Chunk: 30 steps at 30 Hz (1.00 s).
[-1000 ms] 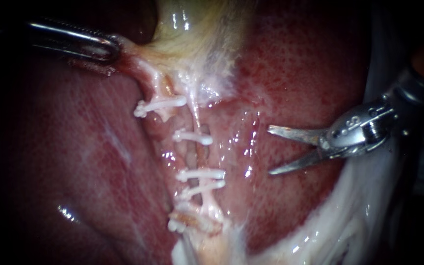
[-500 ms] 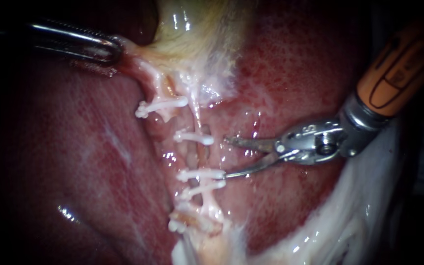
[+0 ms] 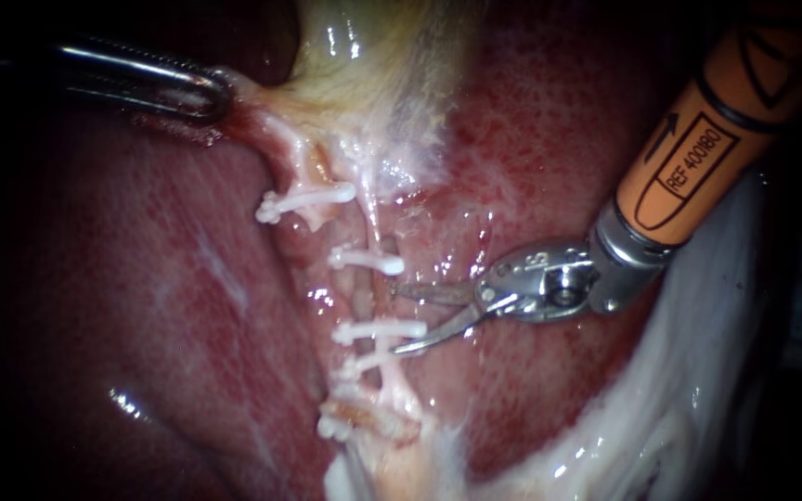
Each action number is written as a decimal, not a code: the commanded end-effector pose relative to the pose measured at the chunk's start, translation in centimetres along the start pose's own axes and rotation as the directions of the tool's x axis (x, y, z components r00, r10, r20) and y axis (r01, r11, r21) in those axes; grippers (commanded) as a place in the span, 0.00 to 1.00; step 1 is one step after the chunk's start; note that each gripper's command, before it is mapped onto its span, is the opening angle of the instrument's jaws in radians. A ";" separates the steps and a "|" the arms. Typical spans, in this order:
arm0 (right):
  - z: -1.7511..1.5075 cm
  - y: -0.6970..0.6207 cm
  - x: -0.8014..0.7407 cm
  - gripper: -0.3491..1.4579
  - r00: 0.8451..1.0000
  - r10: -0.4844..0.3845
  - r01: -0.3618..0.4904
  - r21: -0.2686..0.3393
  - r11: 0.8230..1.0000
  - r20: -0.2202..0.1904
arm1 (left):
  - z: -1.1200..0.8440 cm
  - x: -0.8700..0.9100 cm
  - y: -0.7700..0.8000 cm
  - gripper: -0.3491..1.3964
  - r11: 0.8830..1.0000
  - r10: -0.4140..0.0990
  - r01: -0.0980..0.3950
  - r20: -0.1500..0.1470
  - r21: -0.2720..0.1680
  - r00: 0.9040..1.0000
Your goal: Go to the cutting position right tube
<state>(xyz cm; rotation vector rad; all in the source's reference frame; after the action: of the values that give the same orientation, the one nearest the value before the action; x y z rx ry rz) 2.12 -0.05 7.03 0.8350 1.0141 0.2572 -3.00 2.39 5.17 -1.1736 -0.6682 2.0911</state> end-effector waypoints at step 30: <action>0.54 0.10 0.42 0.93 0.979 0.046 0.005 0.248 0.969 -0.199 | 0.00 0.00 0.00 0.00 1.000 0.000 0.000 0.000 0.000 1.000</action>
<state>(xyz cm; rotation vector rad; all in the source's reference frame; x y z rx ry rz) 2.82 -0.02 6.98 1.0631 1.2469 0.2481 -3.00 2.39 5.17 -1.1733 -0.6682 2.0912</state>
